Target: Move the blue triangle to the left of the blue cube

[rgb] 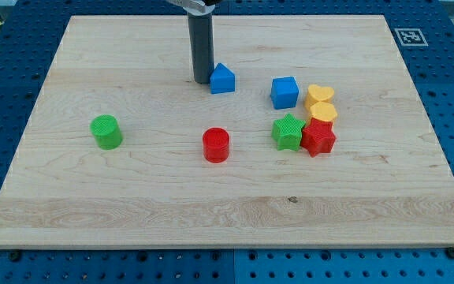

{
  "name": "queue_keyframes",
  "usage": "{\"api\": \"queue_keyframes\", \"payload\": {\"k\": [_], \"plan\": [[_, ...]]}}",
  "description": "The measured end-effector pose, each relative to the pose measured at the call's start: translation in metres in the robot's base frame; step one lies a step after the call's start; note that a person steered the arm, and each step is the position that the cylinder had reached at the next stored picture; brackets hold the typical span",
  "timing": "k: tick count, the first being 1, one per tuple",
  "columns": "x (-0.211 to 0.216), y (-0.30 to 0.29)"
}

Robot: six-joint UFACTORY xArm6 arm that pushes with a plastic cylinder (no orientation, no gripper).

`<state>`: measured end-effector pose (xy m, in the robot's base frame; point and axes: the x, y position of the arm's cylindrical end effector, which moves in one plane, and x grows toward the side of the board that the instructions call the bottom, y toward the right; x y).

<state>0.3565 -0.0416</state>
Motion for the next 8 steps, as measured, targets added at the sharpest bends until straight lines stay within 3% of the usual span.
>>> {"api": "queue_keyframes", "payload": {"k": [8], "plan": [[-0.001, 0.06]]}}
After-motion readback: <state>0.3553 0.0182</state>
